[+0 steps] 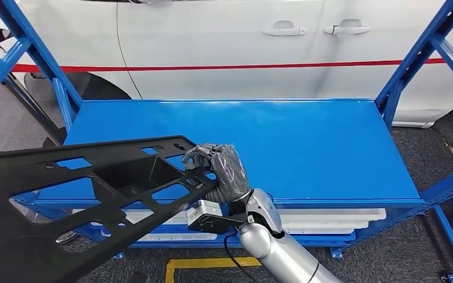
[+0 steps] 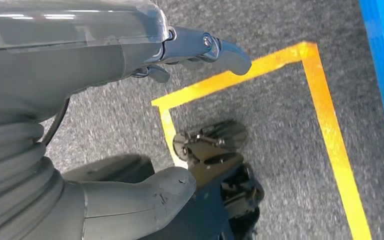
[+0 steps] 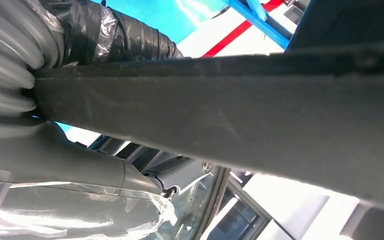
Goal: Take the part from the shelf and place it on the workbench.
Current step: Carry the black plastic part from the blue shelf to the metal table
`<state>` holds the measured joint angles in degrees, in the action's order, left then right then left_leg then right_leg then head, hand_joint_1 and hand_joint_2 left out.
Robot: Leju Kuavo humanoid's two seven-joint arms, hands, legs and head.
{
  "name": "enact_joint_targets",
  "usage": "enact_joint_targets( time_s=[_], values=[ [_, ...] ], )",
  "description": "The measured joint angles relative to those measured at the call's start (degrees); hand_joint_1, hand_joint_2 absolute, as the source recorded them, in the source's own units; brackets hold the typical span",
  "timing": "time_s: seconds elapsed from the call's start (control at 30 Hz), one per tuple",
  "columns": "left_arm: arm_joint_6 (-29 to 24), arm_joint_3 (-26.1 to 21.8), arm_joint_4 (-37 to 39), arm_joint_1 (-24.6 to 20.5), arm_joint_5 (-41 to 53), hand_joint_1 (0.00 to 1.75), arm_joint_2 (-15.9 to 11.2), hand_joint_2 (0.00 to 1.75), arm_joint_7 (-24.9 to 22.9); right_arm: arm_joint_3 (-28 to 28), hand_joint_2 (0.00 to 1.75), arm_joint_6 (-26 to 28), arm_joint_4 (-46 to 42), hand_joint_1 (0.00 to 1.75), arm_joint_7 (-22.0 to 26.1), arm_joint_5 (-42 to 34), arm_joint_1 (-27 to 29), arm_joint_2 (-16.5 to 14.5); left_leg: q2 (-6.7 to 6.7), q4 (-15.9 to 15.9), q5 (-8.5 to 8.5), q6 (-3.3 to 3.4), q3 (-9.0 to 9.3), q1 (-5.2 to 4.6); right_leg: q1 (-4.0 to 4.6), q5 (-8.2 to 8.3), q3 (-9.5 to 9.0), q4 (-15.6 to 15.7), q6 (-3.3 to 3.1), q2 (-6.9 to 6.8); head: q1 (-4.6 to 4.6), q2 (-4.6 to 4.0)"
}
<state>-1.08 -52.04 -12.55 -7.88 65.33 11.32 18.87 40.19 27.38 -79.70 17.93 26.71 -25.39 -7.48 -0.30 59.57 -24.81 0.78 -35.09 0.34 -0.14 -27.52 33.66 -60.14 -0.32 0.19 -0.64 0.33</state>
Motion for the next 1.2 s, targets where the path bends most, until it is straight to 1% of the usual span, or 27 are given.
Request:
enact_joint_targets(
  time_s=[0.07, 0.13, 0.2, 0.23, 0.27, 0.3, 0.37, 0.4, 0.43, 0.53, 0.57, 0.6, 0.63, 0.7, 0.73, 0.77, 0.8, 0.83, 0.87, 0.9, 0.93, 0.97, 1.0, 1.07, 1.1, 1.13, 1.2],
  values=[
    [0.1, 0.0, 0.0, 0.0, 0.0, 0.00, 0.0, 1.75, -0.1, 0.0, 1.75, -0.2, 0.0, 1.75, 0.0, 0.0, 0.0, 0.0, -0.03, 0.8, -1.06, -0.67, -0.50, 0.12, -0.18, 0.82, 0.39, 0.4, -0.74, -0.17, -0.01, 0.00],
    [0.3, 0.0, 0.0, -0.1, 0.0, 0.00, 0.0, 1.75, -0.2, 0.0, 1.75, -0.4, 0.0, 1.75, 0.0, 0.0, -0.1, -0.1, -0.02, 5.3, -5.24, -1.22, -2.01, 0.30, -0.37, 1.80, 1.19, 0.7, -1.32, -0.40, -0.03, 0.00],
    [0.5, 0.0, 0.0, -0.3, 0.1, 0.00, 0.0, 1.75, -0.3, 0.0, 1.75, -0.5, 0.0, 1.75, 0.0, 0.0, -0.1, 0.0, 0.00, 11.9, -9.80, -1.60, -3.73, 0.41, -0.27, 2.69, 2.47, 0.7, -1.49, -0.50, -0.03, 0.00],
    [0.6, 0.0, 0.0, -0.4, 0.1, 0.00, 0.0, 1.75, -0.3, 0.0, 1.75, -0.5, 0.0, 1.75, -0.1, 0.0, -0.1, 0.0, 0.00, 13.8, -10.89, -1.68, -3.78, 0.43, -0.22, 3.16, 3.19, 0.6, -1.47, -0.54, -0.03, 0.00],
    [0.7, 0.0, 0.0, -0.5, 0.1, 0.00, 0.0, 1.75, -0.2, 0.0, 1.75, -0.5, 0.0, 1.75, -0.1, 0.1, -0.1, 0.0, 0.00, 13.7, -10.95, -1.67, -2.81, 0.42, -0.18, 3.64, 3.94, 0.5, -1.44, -0.56, -0.03, 0.00],
    [0.8, 0.0, 0.0, -0.7, 0.1, 0.00, 0.0, 1.75, -0.2, 0.0, 1.75, -0.5, 0.0, 1.75, -0.1, 0.1, -0.1, 0.0, 0.00, 11.6, -10.13, -1.58, -0.77, 0.41, -0.17, 4.12, 4.66, 0.3, -1.36, -0.55, -0.03, 0.00],
    [0.9, 0.0, 0.0, -1.1, 0.0, 0.00, 0.0, 1.75, -0.1, 0.0, 1.75, -0.6, 0.0, 1.75, -0.2, 0.3, -0.3, 0.0, -0.01, 3.7, -7.99, -1.17, 4.89, 0.32, -0.14, 5.08, 5.79, 0.1, -1.06, -0.51, -0.04, 0.00],
    [1.0, 0.0, 0.0, -1.4, 0.0, 0.00, 0.0, 1.75, -0.1, 0.0, 1.75, -0.6, 0.0, 1.75, -0.3, 0.3, -0.5, 0.0, -0.05, 0.5, -7.22, -0.91, 6.75, 0.16, -0.12, 5.56, 6.11, 0.0, -0.80, -0.50, -0.03, 0.00],
    [1.0, 0.0, 0.0, -1.6, 0.0, 0.00, 0.1, 1.75, 0.0, 0.0, 1.75, -0.7, 0.0, 1.75, -0.4, 0.3, -0.6, -0.1, -0.08, -1.3, -6.81, -0.64, 7.66, -0.01, -0.13, 6.08, 6.29, 0.1, -0.49, -0.52, -0.03, 0.00],
    [1.1, -0.1, 0.0, -1.6, 0.0, 0.00, 0.2, 1.75, 0.0, 0.0, 1.75, -0.7, 0.1, 1.75, -0.5, 0.3, -0.8, -0.1, -0.06, -1.8, -5.42, 0.29, 6.98, -0.26, -0.18, 7.58, 6.49, 0.7, 0.54, -0.48, -0.02, 0.00],
    [1.1, -0.1, 0.0, -1.6, 0.1, 0.00, 0.3, 1.75, -0.1, 0.0, 1.75, -0.7, 0.1, 1.75, -0.5, 0.3, -0.9, -0.1, 0.06, -2.0, -4.63, 0.69, 6.55, -0.15, -0.19, 7.06, 6.82, 0.5, 0.83, -0.37, 0.00, 0.00],
    [1.1, -0.1, 0.0, -1.7, 0.1, 0.00, 0.3, 1.75, -0.2, 0.0, 1.75, -0.8, 0.2, 1.75, -0.5, 0.3, -1.0, 0.0, 0.21, -2.2, -3.78, 1.17, 5.96, -0.01, -0.20, 5.43, 7.37, -0.5, 1.07, -0.26, 0.01, 0.00],
    [1.1, -0.1, 0.0, -1.7, 0.1, 0.00, 0.4, 1.75, -0.2, 0.0, 1.75, -0.8, 0.3, 1.75, -0.6, 0.3, -1.0, 0.0, 0.35, -2.3, -2.94, 1.58, 5.23, 0.11, -0.22, 2.74, 8.12, -2.6, 1.26, -0.16, 0.03, 0.00],
    [1.1, -0.1, 0.0, -1.7, 0.1, 0.00, 0.5, 1.75, -0.3, 0.0, 1.75, -0.8, 0.5, 1.75, -0.7, 0.3, -1.1, 0.0, 0.48, -2.3, -1.62, 2.06, 3.50, -0.03, -0.30, -3.23, 9.59, -9.5, 1.53, -0.15, 0.06, 0.00],
    [1.1, -0.1, 0.0, -1.7, 0.1, 0.00, 0.5, 1.75, -0.3, 0.0, 1.75, -0.8, 0.6, 1.75, -0.7, 0.3, -1.1, 0.1, 0.52, -2.2, -0.99, 2.06, 2.58, -0.10, -0.34, -4.62, 9.91, -12.9, 1.68, -0.15, 0.06, 0.00],
    [1.1, -0.1, 0.0, -1.7, 0.0, 0.00, 0.5, 1.75, -0.4, 0.0, 1.75, -0.8, 0.7, 1.75, -0.7, 0.3, -1.1, 0.1, 0.55, -2.0, -0.38, 2.02, 1.60, -0.16, -0.40, -4.55, 9.62, -15.0, 1.80, -0.16, 0.06, 0.00],
    [1.0, -0.1, 0.0, -1.6, 0.0, 0.00, 0.5, 1.75, -0.4, 0.0, 1.75, -0.8, 0.9, 1.75, -0.8, 0.3, -1.1, 0.1, 0.58, -1.8, 0.18, 1.93, 0.61, -0.19, -0.48, -3.36, 8.49, -15.3, 1.84, -0.16, 0.06, 0.00],
    [1.0, -0.1, 0.0, -1.6, 0.0, 0.00, 0.5, 1.75, -0.4, 0.0, 1.75, -0.9, 1.0, 1.75, -0.8, 0.4, -1.2, 0.1, 0.57, -1.5, 0.68, 1.80, -0.37, -0.21, -0.55, -1.82, 6.44, -13.9, 1.81, -0.16, 0.05, 0.00],
    [1.0, -0.1, 0.0, -1.6, 0.0, 0.00, 0.5, 1.75, -0.4, 0.0, 1.75, -0.9, 1.1, 1.75, -0.9, 0.4, -1.2, 0.1, 0.55, -1.1, 1.10, 1.63, -1.18, -0.21, -0.60, -0.98, 3.48, -10.8, 1.65, -0.16, 0.04, 0.00],
    [1.0, -0.1, 0.0, -1.7, 0.1, 0.00, 0.5, 1.75, -0.4, 0.1, 1.75, -0.9, 1.1, 1.75, -0.9, 0.4, -1.4, 0.1, 0.54, -0.8, 1.43, 1.41, -1.88, -0.28, -0.51, -1.24, 0.21, -6.7, 1.42, -0.15, 0.04, 0.00],
    [1.0, -0.1, 0.0, -1.6, 0.1, 0.00, 0.5, 1.75, -0.4, 0.1, 1.75, -0.9, 1.1, 1.75, -0.9, 0.5, -1.6, 0.0, 0.53, -0.5, 1.82, 1.10, -2.41, -0.34, -0.38, -2.11, -2.45, -3.0, 1.15, -0.14, 0.03, 0.00],
    [1.0, -0.1, 0.0, -1.6, 0.1, 0.00, 0.5, 1.75, -0.3, 0.1, 1.75, -0.9, 1.2, 1.75, -0.9, 0.6, -1.8, -0.1, 0.54, -0.4, 2.29, 0.73, -2.77, -0.32, -0.17, -3.00, -4.12, -0.3, 0.84, -0.14, 0.02, 0.00],
    [1.1, -0.1, 0.1, -1.6, 0.1, 0.00, 0.6, 1.75, -0.2, 0.1, 1.75, -0.9, 1.2, 1.75, -0.9, 0.6, -1.9, -0.2, 0.55, -0.5, 2.82, 0.35, -3.05, -0.31, 0.05, -3.38, -4.66, 1.3, 0.54, -0.14, 0.01, 0.00],
    [1.1, -0.1, 0.1, -1.5, 0.1, 0.00, 0.5, 1.75, 0.0, 0.1, 1.75, -0.9, 1.4, 1.75, -1.0, 0.7, -2.0, -0.2, 0.43, -0.6, 3.22, -0.37, -3.59, -0.13, -0.07, -2.40, -4.02, 1.9, -0.22, -0.28, 0.00, 0.00],
    [1.2, -0.1, 0.1, -1.4, 0.0, 0.00, 0.5, 1.75, 0.1, 0.1, 1.75, -0.9, 1.5, 1.75, -1.0, 0.9, -1.9, -0.2, 0.36, 0.3, 2.02, -0.68, -4.08, -0.07, -0.21, -1.76, -3.61, 2.1, -0.67, -0.38, 0.00, 0.00],
    [1.2, -0.1, 0.1, -1.4, 0.0, 0.00, 0.5, 1.75, 0.2, 0.1, 1.75, -0.9, 1.7, 1.75, -1.0, 1.1, -1.9, -0.2, 0.30, 2.2, -0.05, -0.96, -4.79, 0.03, -0.37, -1.13, -3.14, 2.2, -1.06, -0.50, -0.02, 0.00],
    [1.3, 0.0, 0.1, -1.3, 0.0, 0.00, 0.6, 1.75, 0.3, 0.1, 1.75, -0.9, 1.8, 1.75, -1.0, 1.3, -1.9, -0.2, 0.29, 8.9, -5.34, -1.47, -6.57, 0.27, -0.32, -0.09, -1.91, 2.1, -1.51, -0.68, -0.02, 0.00]
  ],
)
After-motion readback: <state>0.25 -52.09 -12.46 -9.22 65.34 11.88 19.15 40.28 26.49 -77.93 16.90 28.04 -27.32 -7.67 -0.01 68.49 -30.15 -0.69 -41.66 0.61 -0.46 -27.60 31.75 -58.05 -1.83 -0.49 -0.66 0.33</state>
